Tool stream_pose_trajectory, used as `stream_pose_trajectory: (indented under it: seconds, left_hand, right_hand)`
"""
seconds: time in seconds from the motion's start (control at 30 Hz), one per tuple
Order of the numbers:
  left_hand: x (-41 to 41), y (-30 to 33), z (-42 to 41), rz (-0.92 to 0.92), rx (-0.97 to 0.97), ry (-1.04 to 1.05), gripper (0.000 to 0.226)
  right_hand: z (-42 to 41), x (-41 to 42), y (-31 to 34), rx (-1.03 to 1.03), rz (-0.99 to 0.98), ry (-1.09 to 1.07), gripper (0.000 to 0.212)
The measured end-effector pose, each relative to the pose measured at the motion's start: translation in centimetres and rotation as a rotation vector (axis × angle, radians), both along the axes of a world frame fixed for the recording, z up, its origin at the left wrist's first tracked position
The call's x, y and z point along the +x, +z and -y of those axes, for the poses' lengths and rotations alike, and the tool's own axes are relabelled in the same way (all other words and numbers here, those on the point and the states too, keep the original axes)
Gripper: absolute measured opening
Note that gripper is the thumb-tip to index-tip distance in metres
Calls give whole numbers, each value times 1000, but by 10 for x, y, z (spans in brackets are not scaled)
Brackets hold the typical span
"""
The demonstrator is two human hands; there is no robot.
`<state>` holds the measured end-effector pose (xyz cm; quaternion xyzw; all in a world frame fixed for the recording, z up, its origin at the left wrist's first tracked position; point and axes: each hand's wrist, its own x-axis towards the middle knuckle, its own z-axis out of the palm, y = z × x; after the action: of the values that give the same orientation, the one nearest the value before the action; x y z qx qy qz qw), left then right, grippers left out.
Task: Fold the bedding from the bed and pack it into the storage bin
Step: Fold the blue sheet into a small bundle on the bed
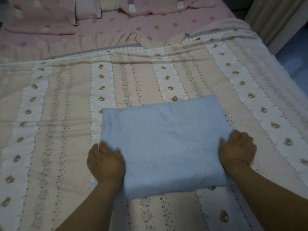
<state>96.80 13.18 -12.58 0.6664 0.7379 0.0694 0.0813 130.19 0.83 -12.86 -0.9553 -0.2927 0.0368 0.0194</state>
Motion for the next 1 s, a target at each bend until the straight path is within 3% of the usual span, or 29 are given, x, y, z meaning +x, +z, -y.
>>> stream_pose_trajectory:
  seconds: [0.07,0.13,0.23,0.3,0.4,0.5,0.57,0.63,0.77,0.83,1.0]
  left_hand:
    - [29,-4,7,29,80,-323,59]
    - [60,-10,19,97,12,-581,64]
    - [78,-29,29,73,-162,-707,68]
    - [59,-45,25,-41,-174,-665,74]
    - [17,-55,4,-154,-239,-426,77]
    - [-4,-38,-11,-108,-363,-64,87]
    - [-2,-23,-18,99,-375,172,100]
    - [1,-15,-23,396,-411,338,97]
    - [7,16,-23,988,-478,464,59]
    - [12,36,-19,1119,-478,453,45]
    - [34,85,-10,1192,-467,315,32]
  right_hand:
    - [-23,-29,-2,83,-17,287,52]
    - [-44,-69,-6,113,-128,580,60]
    - [-59,-108,-18,-79,-275,840,76]
    - [-59,-92,-31,-211,-266,752,83]
    - [-47,-35,-43,-363,-127,465,72]
    - [-27,8,-30,-319,-288,98,82]
    - [-25,15,-25,-112,-389,-54,98]
    - [-29,18,-25,143,-590,-203,101]
    - [-25,23,-6,391,-933,-345,79]
    - [-18,22,9,446,-923,-321,70]
    - [1,13,49,509,-875,-291,62]
